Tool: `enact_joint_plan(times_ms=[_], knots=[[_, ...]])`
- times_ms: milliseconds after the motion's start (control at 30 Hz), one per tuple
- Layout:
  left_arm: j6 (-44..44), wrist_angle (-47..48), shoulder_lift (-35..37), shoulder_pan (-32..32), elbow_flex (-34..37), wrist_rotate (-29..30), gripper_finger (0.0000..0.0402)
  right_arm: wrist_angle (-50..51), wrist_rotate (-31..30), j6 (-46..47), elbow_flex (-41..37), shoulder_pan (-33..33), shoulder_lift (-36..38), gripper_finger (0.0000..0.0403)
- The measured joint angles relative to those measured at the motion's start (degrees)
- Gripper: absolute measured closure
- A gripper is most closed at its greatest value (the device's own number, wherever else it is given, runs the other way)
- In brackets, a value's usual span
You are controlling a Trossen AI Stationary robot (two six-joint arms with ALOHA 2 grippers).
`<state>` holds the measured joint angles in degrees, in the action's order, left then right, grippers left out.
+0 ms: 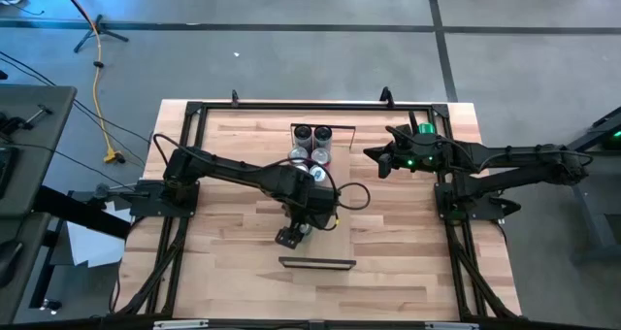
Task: Place canned beverage on shelf
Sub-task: Put the left green soda can on the shelf
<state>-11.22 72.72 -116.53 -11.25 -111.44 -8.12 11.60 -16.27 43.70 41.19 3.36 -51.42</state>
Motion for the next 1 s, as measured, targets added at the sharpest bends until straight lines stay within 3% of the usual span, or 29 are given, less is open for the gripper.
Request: enact_joint_plan(times_ms=[433,700,1000], knots=[[-1.3,1.7,0.2,0.4,-0.8,0.0,0.0059,0.0,0.0,0.0,0.0,0.0,0.0,0.0402],[-2.7,7.6,0.3,3.0,-9.3,0.1,0.0059,0.0,0.0,0.0,0.0,0.0,0.0,0.0402],[3.8,13.4,1.5,4.7,-18.8,0.1,0.0059,0.0,0.0,1.2,0.0,0.0,0.0,0.0402]])
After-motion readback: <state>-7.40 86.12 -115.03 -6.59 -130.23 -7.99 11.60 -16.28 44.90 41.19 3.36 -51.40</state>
